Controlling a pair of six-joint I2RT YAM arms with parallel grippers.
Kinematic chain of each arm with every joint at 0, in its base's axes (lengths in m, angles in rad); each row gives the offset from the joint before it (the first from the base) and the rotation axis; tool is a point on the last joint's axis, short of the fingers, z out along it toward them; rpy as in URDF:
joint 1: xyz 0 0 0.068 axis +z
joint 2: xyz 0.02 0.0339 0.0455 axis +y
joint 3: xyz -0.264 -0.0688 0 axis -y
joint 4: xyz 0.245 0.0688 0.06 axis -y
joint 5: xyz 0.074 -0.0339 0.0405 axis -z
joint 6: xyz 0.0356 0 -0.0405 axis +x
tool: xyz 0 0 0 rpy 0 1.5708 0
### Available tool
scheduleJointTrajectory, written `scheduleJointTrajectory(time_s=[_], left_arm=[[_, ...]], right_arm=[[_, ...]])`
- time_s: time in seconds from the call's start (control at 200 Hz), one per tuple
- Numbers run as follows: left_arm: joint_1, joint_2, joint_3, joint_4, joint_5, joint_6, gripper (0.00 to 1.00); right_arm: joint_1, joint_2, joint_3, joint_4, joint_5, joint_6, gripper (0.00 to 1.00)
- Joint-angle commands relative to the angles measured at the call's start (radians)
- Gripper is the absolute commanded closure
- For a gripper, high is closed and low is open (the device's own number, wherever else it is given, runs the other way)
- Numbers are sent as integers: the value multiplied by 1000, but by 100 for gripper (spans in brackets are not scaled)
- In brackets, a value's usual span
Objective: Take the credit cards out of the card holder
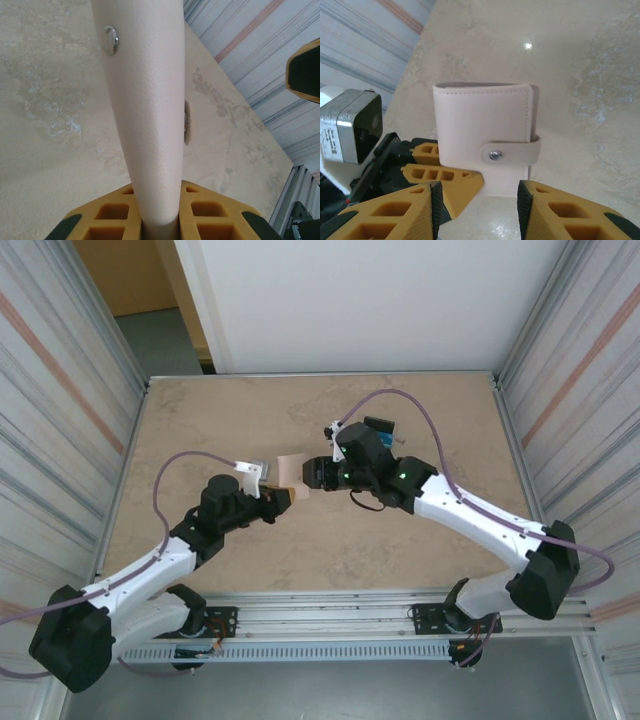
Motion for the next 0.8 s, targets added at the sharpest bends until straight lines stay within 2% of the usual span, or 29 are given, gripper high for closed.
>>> scheduleJointTrajectory(time_s=[0.0, 0.306, 0.526, 0.792], left_arm=[[-6, 9, 27, 70, -6, 16, 95], [-7, 19, 29, 83, -4, 8, 95], [-6, 25, 29, 93, 10, -2, 96], [-6, 9, 30, 98, 15, -12, 98]], right_arm=[[15, 52, 51, -27, 44, 15, 57], [26, 149, 111, -45, 30, 16, 59], [30, 199, 136, -45, 16, 16, 56], [29, 235, 151, -78, 59, 13, 59]])
